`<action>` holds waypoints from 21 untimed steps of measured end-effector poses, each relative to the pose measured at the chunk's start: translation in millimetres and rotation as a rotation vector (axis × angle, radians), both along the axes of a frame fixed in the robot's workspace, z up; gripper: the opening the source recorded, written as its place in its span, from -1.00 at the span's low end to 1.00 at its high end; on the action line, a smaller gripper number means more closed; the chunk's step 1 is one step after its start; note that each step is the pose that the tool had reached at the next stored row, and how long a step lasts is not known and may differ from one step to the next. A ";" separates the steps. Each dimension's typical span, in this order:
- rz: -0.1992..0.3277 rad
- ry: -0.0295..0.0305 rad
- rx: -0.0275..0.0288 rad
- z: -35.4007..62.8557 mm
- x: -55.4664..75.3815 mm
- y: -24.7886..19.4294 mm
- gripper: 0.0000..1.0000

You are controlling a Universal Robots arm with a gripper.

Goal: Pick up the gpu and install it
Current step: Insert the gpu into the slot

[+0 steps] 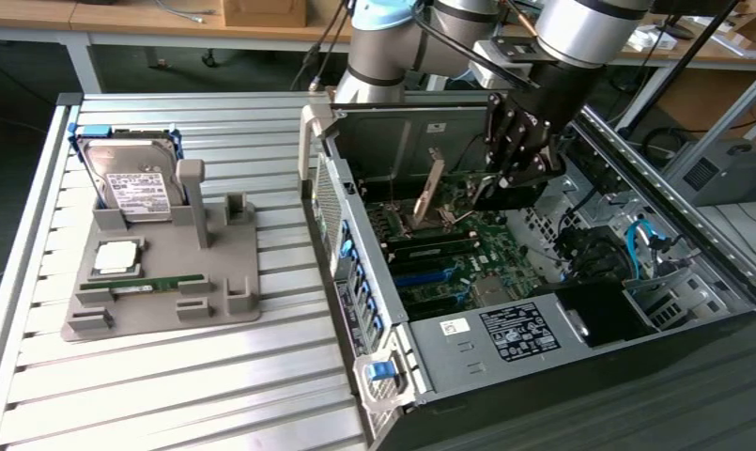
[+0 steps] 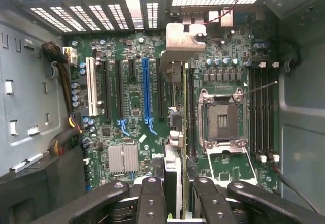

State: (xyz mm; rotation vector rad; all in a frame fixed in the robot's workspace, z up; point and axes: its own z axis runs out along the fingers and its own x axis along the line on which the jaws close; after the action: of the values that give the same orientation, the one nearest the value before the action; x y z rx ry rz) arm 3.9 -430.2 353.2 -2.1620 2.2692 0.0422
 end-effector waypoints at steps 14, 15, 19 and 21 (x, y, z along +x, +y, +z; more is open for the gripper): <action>0.000 0.0000 0.0000 -5.5 -4.6 -6.1 -0.47; 0.000 0.0000 0.0000 -6.0 -4.8 -6.5 -0.47; 0.000 0.0000 0.0000 -7.7 -5.8 -8.2 -0.47; 0.000 0.0000 0.0001 -8.5 -6.2 -9.0 -0.47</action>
State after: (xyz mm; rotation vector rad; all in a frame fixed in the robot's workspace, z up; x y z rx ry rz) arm -2.3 -439.2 344.6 -2.1620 2.2691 0.0423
